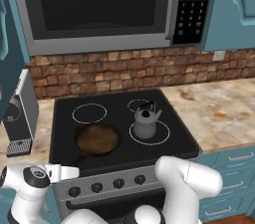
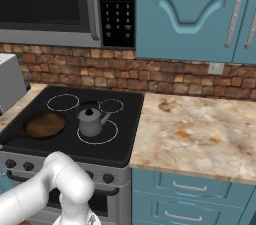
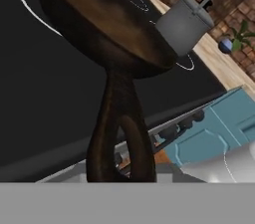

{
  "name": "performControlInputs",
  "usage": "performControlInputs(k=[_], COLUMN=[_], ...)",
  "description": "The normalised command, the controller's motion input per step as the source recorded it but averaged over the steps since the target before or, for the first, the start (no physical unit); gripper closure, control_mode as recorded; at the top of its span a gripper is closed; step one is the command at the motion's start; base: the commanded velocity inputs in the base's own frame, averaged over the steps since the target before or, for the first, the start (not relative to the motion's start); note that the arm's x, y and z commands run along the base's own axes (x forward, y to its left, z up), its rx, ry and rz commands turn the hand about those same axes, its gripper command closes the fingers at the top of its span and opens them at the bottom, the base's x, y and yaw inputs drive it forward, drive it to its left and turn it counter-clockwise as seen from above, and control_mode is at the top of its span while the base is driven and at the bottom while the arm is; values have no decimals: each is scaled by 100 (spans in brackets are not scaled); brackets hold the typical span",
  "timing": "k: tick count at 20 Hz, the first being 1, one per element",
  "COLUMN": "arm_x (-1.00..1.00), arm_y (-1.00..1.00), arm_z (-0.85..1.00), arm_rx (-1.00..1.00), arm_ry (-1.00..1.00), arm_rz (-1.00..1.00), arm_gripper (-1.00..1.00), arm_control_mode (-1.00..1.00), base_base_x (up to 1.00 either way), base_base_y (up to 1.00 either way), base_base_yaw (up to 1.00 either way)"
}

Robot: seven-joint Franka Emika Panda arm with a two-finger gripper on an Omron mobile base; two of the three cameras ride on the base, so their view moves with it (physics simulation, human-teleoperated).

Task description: Pick the pan from the cabinet and place it on the stove. Then turn on the stove burner for the pan.

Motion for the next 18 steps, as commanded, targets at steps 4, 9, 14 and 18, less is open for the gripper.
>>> performControlInputs(k=[4, 9, 14, 18], arm_x=[6, 2, -8, -35], arm_y=[0, 6, 13, 25], arm_z=[-10, -16, -2, 0], arm_rx=[0, 0, 0, 0], arm_ry=[0, 2, 0, 0], arm_rz=[0, 0, 0, 0], arm_gripper=[-100, -100, -100, -100], arm_control_mode=[-100, -100, -100, -100], base_base_x=[0, 0, 0, 0], base_base_y=[0, 0, 0, 0], base_base_yaw=[0, 0, 0, 0])
